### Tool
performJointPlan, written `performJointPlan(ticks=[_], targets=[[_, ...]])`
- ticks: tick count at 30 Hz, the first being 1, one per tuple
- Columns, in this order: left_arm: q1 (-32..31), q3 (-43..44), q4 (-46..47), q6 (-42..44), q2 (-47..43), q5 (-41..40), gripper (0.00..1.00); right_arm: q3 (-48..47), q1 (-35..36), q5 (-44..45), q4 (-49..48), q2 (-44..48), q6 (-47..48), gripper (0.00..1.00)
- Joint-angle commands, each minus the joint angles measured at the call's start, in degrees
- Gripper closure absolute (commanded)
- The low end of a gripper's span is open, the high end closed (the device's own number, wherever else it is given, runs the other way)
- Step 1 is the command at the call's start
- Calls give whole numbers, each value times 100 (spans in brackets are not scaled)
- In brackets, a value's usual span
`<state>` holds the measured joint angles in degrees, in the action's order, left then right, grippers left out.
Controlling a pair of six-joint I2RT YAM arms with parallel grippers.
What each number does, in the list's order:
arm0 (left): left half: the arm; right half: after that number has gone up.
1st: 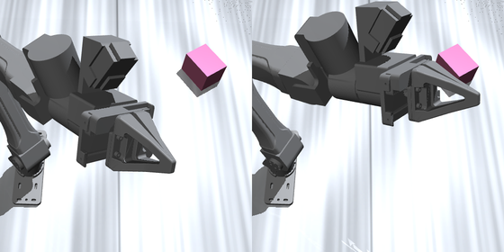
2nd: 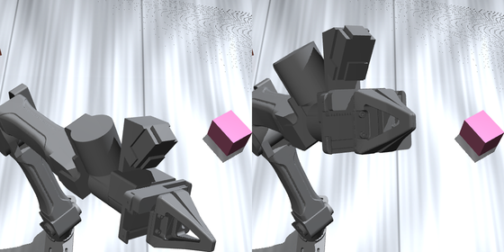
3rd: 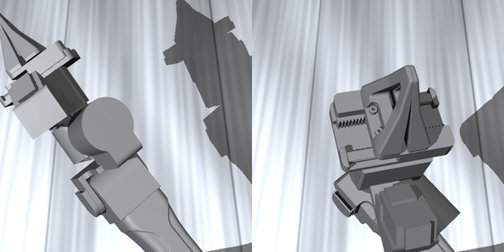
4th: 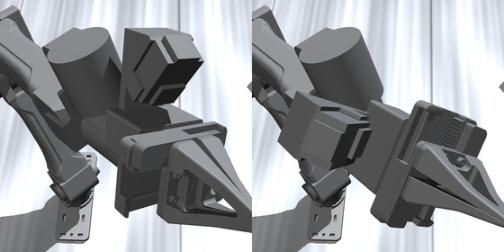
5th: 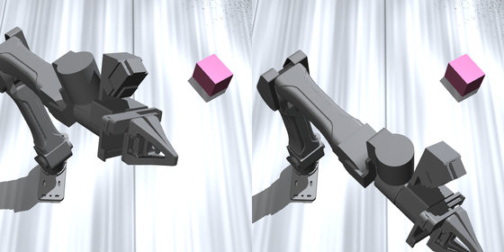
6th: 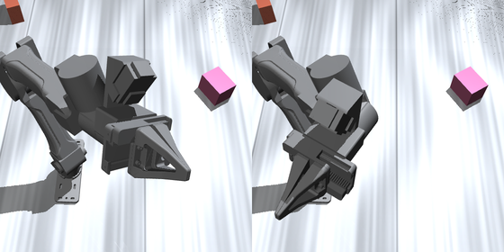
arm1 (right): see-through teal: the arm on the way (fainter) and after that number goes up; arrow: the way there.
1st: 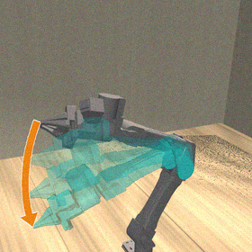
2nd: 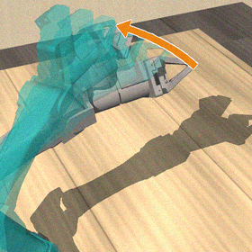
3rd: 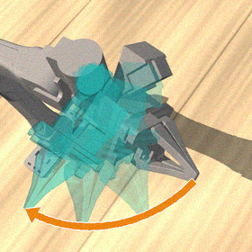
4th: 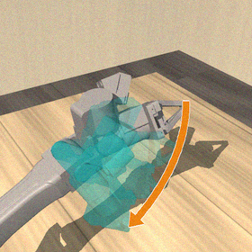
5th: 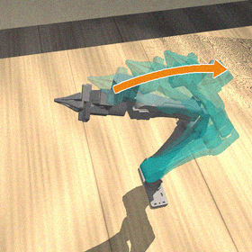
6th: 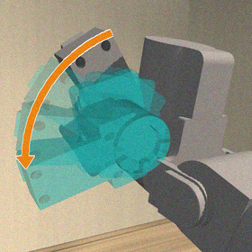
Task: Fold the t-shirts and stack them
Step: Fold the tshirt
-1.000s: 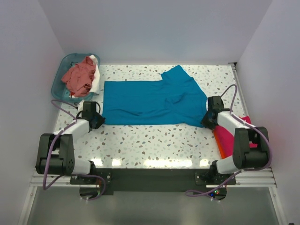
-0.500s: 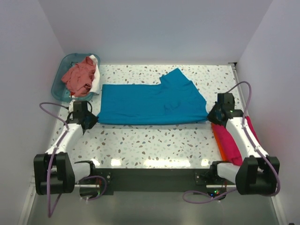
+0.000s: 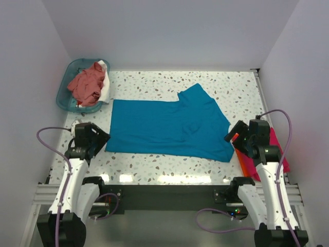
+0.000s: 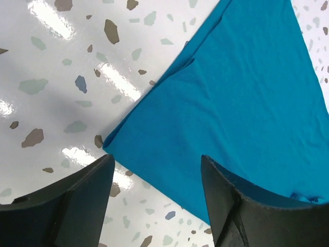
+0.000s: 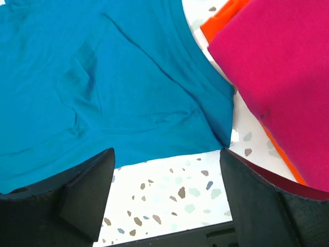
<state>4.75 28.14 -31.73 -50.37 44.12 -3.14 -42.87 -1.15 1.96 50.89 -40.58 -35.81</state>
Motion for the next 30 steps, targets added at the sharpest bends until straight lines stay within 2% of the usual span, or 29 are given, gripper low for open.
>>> performJointPlan(ticks=[1, 3, 4, 6, 7, 8, 10, 11, 13, 15, 18, 22, 25, 30], targets=[[43, 550, 209, 140, -44, -2, 27, -441, -26, -186, -350, -509, 398, 14], [43, 832, 786, 333, 403, 6, 28, -616, -17, -632, -1061, -923, 513, 14], [17, 1164, 930, 465, 631, -3, 30, -687, -17, -783, -1351, -1500, 583, 14], [-53, 1430, 1542, 571, 1500, 58, 32, -1046, 44, -768, -1994, -2152, 637, 16], [-158, 1866, 1590, 720, 1851, 85, 34, -1161, 71, -715, -2248, -2452, 715, 17], [-289, 2131, 1582, 808, 2586, -89, 35, -1423, 62, -671, -2694, -3090, 768, 19], [-649, 2998, 1424, 1141, 3293, -536, 35, -1836, 264, -513, -2865, -3700, 952, 21], [-764, 3265, 1345, 1222, 3923, -704, 37, -2248, 282, -486, -2996, -4295, 1032, 22], [-967, 3958, 1160, 1415, 4471, -1073, 38, -2698, 308, -433, -3068, -4869, 1259, 24], [-1029, 4295, 1160, 1547, 5105, -1319, 40, -3401, 317, -398, -3059, -5605, 1418, 26], [-1038, 4919, 1090, 1705, 5852, -1453, 47, -4324, 326, -258, -2893, -6476, 1647, 28], [-1038, 5963, 765, 1916, 6897, -1848, 52, -5395, 326, -222, -2778, -7340, 1770, 29], [-1038, 6456, 607, 1961, 7381, -1998, 52, -5949, 343, -310, -2708, -7875, 1832, 30], [-1029, 6791, 659, 1969, 7804, -1989, 52, -6663, 457, -231, -2506, -8545, 2043, 30]])
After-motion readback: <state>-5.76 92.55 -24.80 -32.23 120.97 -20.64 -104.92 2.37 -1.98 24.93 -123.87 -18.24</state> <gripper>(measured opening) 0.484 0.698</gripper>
